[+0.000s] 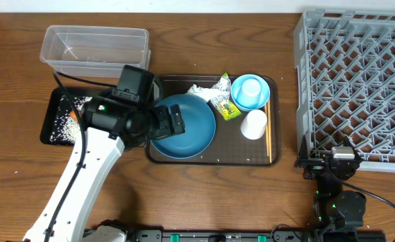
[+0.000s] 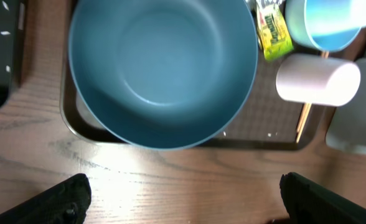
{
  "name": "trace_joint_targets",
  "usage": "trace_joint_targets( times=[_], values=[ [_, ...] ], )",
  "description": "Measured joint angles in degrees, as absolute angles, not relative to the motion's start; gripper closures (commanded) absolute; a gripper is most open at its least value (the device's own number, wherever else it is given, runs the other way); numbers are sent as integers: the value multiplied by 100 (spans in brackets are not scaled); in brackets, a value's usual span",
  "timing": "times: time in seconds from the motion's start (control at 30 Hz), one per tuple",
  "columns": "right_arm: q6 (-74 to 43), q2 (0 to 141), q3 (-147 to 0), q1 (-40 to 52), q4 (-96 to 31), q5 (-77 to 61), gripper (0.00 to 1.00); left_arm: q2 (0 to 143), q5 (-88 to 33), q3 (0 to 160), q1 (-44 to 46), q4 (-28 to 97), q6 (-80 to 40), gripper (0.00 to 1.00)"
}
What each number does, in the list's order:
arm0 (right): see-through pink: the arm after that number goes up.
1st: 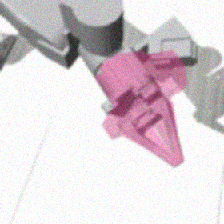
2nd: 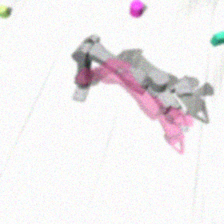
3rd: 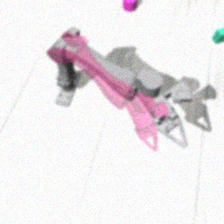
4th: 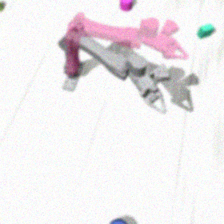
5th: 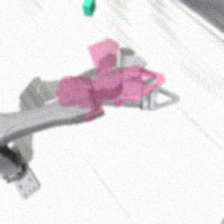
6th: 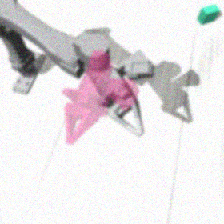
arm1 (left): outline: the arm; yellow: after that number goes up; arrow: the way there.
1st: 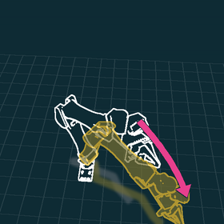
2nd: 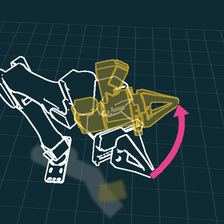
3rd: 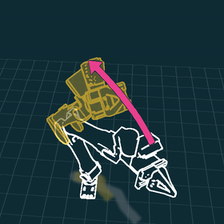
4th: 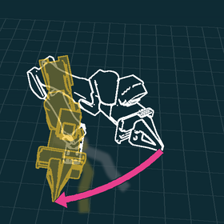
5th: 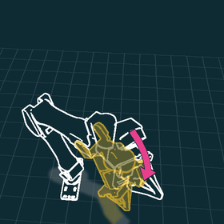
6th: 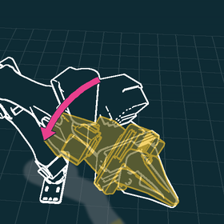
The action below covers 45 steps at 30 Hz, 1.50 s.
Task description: Sort waste into correct bins and load items into the dishwasher rack
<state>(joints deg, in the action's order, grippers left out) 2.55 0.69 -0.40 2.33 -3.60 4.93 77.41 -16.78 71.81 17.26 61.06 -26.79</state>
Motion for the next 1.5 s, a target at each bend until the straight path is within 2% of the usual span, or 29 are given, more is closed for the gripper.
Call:
trace_joint_targets(
  times=[0.37,1.0,1.1,1.2,1.37,1.5],
  values=[
    [255,69,-40,233,-360,493,1,7741,-403,7181,1741,6125,-2567,2],
    [252,69,-40,233,-351,401,1,7741,-255,7181,1741,6125,-2589,2],
    [141,69,-40,233,-336,-231,1,7741,-255,7181,1741,6125,-2589,2],
    [-493,69,-40,233,-246,-1529,1,7741,-255,7181,1741,6125,-2589,2],
    [-2300,69,-40,233,-165,-4091,1,7741,-255,7181,1741,6128,-2589,2],
    [-3695,69,-40,233,-148,-5242,1,7741,-255,7181,1741,6128,-2589,2]
  ],
)
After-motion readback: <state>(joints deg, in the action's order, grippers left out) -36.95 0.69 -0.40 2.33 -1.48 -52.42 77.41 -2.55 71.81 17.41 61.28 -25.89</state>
